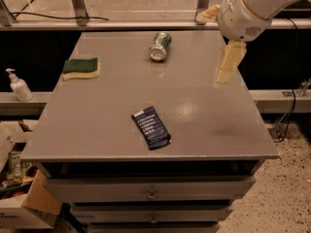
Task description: Move green can near sponge
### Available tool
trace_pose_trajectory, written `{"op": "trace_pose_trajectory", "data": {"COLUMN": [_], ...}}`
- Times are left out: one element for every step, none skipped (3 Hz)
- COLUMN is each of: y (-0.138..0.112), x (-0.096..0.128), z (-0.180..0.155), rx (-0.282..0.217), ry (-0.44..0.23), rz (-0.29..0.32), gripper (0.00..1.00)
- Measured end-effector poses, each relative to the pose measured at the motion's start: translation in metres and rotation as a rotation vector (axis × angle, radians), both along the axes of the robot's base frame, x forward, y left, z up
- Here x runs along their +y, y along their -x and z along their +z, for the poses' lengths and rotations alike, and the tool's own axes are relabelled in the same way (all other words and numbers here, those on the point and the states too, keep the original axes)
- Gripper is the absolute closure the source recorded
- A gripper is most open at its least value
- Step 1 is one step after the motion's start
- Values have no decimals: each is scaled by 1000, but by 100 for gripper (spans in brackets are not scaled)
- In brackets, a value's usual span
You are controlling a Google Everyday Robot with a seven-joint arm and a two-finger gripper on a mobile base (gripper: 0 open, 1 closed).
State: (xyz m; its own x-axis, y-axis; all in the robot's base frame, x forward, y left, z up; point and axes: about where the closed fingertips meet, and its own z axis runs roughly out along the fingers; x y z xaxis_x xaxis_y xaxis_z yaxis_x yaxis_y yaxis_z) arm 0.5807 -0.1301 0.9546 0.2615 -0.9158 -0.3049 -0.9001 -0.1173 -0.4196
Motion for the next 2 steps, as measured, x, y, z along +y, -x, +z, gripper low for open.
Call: {"op": "trace_pose_trajectory", "data": {"y": [-30,-70], "x": [13,28], "z": [-2,2], "rx": [-87,-195], "ry": [5,41], "rz": [47,111], "gripper": [0,0]}}
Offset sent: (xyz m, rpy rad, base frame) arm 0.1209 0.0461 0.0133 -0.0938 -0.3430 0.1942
